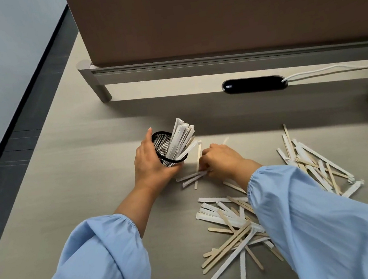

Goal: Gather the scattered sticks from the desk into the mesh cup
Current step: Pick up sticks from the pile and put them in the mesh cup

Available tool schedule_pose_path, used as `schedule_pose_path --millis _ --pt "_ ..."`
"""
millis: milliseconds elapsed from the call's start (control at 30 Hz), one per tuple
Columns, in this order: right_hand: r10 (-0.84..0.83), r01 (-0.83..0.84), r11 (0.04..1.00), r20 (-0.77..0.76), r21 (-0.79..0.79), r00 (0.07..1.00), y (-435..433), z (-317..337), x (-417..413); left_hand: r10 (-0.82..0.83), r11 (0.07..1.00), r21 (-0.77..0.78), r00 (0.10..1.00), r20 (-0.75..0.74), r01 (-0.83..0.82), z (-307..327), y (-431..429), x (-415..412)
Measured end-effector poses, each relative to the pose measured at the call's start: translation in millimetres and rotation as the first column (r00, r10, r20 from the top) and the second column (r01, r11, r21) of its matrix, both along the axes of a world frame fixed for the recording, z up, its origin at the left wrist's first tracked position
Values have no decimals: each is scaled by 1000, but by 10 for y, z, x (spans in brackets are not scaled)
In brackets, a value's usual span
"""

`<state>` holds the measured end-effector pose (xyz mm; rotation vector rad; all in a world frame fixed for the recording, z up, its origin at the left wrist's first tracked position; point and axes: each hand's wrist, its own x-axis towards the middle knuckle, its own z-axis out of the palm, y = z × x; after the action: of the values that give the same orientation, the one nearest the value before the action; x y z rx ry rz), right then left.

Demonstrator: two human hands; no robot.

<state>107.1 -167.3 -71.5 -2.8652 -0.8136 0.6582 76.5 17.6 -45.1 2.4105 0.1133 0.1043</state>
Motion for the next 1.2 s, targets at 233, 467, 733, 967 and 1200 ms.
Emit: schedule_pose_path --millis 233,467,733,967,1200 --pt "-92 91 996 -59 -10 994 -1 -47 47 -19 1000 3 1000 -4 19 1 56 62" --pt "-298 308 950 -160 42 941 -99 61 91 -57 998 -2 998 10 57 -8 47 115" --pt "-250 240 962 -59 -130 967 -270 0 -37 -99 995 -6 995 22 99 -23 -5 126" --pt "-309 308 941 13 -143 951 -238 -52 -71 -107 994 20 993 40 107 -31 24 129" --pt "-660 663 744 -69 82 748 -44 66 -17 -121 991 57 992 48 118 -53 84 120"
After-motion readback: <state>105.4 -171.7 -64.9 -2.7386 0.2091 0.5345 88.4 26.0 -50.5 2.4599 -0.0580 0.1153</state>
